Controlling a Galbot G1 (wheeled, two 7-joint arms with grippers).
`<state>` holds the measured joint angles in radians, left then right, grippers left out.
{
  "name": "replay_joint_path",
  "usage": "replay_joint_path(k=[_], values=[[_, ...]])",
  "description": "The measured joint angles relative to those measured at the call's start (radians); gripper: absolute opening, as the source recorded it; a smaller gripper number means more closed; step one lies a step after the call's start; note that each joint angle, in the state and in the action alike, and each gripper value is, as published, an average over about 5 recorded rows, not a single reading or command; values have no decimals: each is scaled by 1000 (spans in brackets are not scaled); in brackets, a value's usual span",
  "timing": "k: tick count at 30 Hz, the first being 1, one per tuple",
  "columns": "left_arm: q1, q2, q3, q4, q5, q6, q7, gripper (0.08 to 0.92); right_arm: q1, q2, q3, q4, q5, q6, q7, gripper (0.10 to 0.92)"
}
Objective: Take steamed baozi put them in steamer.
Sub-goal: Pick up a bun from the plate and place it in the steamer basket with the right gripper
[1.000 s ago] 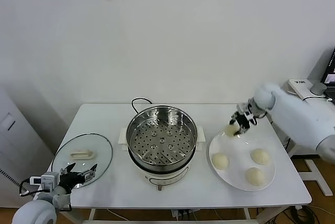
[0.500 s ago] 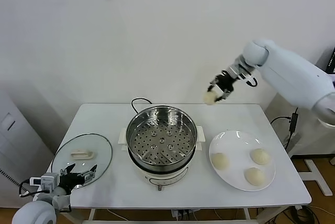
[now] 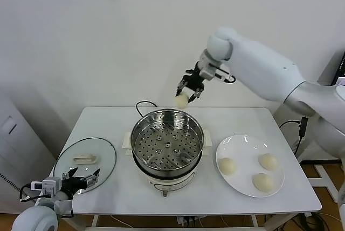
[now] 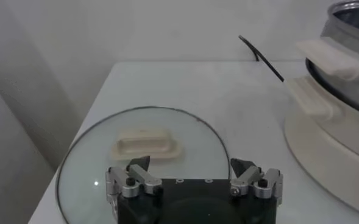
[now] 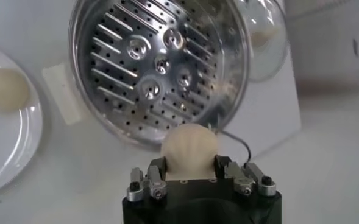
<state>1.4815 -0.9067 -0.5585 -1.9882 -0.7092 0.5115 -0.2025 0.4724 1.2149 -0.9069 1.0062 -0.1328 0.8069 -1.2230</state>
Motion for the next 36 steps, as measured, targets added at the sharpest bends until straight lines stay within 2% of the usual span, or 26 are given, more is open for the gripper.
replay_joint_path(k=[17, 27, 31, 36], values=[[1, 0, 1, 1, 0, 1, 0, 823, -150, 90, 85, -8, -242, 17, 7, 492], [1, 0, 1, 3, -1, 1, 1, 823, -217, 123, 123, -43, -333, 17, 9, 488], [-1, 1, 2, 4, -1, 1, 1, 823, -231, 128, 132, -49, -352, 17, 15, 539], [-2, 2, 3, 6, -1, 1, 1, 823, -232, 126, 134, -47, -357, 17, 21, 678]])
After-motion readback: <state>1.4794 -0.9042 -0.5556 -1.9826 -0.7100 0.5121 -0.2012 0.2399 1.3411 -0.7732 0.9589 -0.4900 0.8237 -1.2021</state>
